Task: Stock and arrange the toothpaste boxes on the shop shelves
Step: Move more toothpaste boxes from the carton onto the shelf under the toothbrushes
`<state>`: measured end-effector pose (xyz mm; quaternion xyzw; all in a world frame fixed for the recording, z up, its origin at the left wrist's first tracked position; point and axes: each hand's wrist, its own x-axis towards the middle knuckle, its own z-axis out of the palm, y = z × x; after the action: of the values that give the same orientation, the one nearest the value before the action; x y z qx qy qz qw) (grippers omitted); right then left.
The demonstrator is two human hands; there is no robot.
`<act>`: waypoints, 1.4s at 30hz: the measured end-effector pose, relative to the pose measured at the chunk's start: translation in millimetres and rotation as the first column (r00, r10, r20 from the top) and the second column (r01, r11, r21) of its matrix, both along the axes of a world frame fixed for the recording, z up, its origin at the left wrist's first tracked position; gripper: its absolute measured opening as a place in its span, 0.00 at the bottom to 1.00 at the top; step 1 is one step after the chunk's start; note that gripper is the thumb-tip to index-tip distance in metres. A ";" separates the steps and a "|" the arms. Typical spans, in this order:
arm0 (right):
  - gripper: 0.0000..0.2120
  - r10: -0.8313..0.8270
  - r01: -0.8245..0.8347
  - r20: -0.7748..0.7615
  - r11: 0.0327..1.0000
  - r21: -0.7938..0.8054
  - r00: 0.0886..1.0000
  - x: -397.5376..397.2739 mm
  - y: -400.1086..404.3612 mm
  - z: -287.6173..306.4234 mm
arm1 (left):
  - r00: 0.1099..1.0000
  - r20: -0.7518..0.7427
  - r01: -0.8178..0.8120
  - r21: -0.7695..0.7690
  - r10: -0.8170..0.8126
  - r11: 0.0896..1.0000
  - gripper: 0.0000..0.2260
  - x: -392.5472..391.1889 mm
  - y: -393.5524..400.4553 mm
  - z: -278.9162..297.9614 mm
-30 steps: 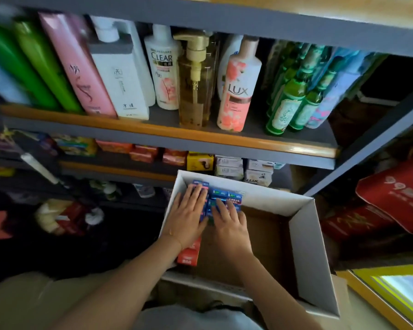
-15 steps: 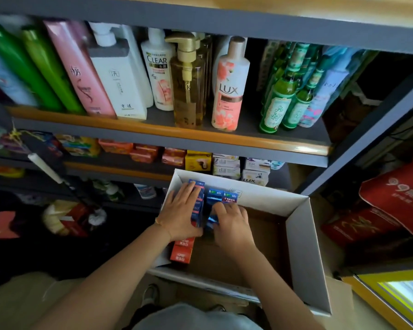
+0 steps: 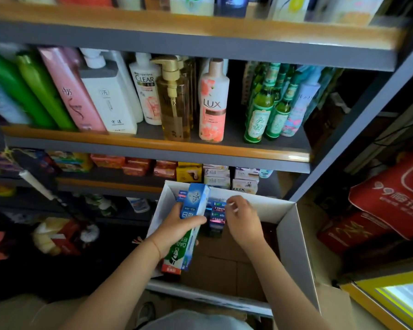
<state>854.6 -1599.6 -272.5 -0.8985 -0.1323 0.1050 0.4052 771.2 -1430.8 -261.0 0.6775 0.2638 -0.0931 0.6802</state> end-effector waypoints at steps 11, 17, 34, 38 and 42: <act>0.21 0.297 -0.150 0.206 0.835 -0.529 0.932 -25.7 2.6 -64.9 | 0.997 -0.077 -0.066 -0.525 0.029 0.848 0.26 -15.5 11.7 7.9; 0.22 0.315 -0.181 0.196 0.846 -0.502 0.928 -23.6 4.6 -78.4 | 0.994 -0.053 -0.111 -0.628 0.099 0.770 0.30 -15.4 12.0 7.1; 0.09 0.002 0.296 -0.377 0.614 0.731 0.926 -111.1 137.1 119.2 | 0.976 0.088 -0.109 -0.590 0.197 0.800 0.25 -114.6 117.5 60.8; 0.15 0.065 0.314 -0.479 0.676 0.666 0.876 -191.9 241.3 110.7 | 0.956 0.169 -0.130 -0.485 0.238 0.865 0.10 -199.7 187.5 75.1; 0.14 0.044 0.309 -0.504 0.743 0.594 0.863 -257.0 330.2 103.0 | 0.941 0.218 -0.175 -0.340 0.259 0.924 0.11 -278.4 260.3 77.6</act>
<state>597.6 -1269.3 -169.4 -0.6487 0.0122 0.2440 0.7207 492.7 -1170.5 -183.4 0.5324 0.2284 0.0316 0.8145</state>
